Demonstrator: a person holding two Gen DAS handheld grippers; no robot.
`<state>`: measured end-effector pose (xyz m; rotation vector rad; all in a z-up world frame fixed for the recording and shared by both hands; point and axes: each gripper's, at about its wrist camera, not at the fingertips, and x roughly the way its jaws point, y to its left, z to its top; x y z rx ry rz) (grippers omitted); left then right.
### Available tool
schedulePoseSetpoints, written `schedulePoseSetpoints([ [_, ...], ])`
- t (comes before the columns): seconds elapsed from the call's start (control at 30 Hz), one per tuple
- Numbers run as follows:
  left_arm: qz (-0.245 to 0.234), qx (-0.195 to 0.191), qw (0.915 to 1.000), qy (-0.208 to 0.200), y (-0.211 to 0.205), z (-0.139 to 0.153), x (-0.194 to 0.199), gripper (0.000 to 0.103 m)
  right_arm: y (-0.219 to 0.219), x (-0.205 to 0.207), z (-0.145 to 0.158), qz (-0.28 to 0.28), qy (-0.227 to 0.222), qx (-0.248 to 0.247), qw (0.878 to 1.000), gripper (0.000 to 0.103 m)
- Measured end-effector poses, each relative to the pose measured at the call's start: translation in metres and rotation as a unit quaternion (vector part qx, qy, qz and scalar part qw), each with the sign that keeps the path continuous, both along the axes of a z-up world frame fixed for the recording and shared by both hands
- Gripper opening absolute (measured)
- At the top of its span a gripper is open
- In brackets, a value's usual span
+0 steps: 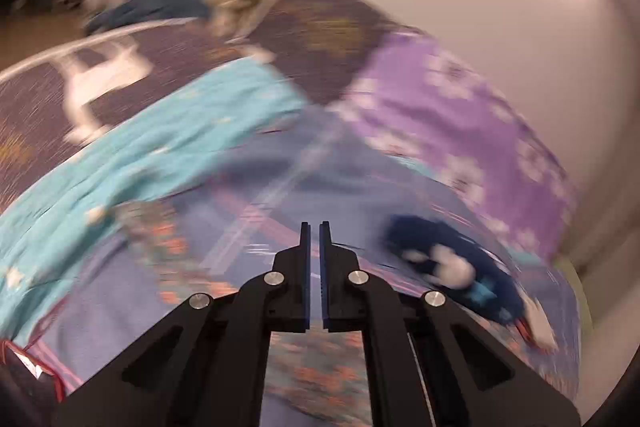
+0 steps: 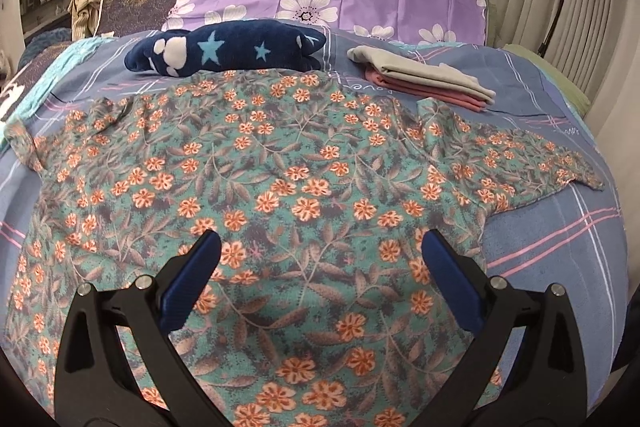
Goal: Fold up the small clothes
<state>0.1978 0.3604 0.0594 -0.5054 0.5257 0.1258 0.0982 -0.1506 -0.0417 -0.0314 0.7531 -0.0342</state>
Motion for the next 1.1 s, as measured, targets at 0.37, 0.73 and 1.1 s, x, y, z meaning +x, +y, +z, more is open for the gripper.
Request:
schedulePoseSetpoints([
  [0.37,-0.191,0.152,0.9697,-0.005,-0.226,0.004,-0.006,0.026,-0.046,-0.02,0.006,-0.038,-0.011,0.025,0.999,0.101],
  [0.73,0.172,0.103,0.9536,0.224,0.006,-0.126,0.035,0.054,-0.064,-0.014,-0.007,-0.053,0.006,0.021,0.998,0.101],
  [1.1,0.275,0.156,0.8946,0.316,0.089,-0.152,0.092,0.065,-0.049,0.003,-0.014,-0.055,0.025,-0.006,0.998,0.101],
])
